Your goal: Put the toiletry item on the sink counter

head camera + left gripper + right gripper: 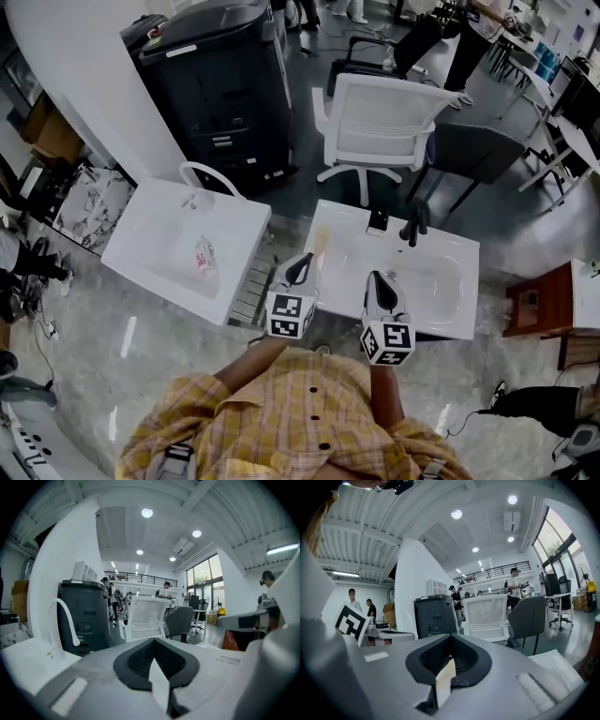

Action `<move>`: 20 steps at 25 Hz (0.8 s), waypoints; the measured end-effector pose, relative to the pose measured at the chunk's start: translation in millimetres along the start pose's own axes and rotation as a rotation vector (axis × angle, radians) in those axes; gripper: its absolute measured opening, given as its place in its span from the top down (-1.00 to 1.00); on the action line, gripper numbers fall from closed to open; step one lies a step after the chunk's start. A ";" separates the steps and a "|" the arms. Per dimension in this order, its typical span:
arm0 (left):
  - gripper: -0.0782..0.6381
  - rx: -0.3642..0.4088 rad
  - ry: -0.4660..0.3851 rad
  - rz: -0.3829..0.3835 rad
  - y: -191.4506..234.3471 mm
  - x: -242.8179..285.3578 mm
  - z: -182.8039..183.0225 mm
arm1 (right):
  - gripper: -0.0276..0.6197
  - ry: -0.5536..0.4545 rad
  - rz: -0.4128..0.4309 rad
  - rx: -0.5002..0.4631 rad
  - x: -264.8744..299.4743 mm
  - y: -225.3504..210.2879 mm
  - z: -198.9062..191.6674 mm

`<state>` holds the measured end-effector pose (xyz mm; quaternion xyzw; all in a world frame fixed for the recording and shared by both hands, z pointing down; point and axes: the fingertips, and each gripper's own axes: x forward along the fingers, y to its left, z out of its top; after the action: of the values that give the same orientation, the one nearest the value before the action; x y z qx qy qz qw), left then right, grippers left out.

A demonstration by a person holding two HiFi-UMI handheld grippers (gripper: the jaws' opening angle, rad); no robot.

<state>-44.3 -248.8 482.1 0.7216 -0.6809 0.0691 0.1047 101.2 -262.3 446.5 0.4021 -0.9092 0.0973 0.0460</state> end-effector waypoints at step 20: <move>0.78 0.001 -0.106 0.019 -5.6 -29.0 22.5 | 0.92 -0.027 0.013 -0.024 -4.4 7.0 7.7</move>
<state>-41.5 -226.0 452.9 0.7178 -0.6922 0.0320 0.0675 98.9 -256.2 437.3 0.3971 -0.9134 0.0811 0.0379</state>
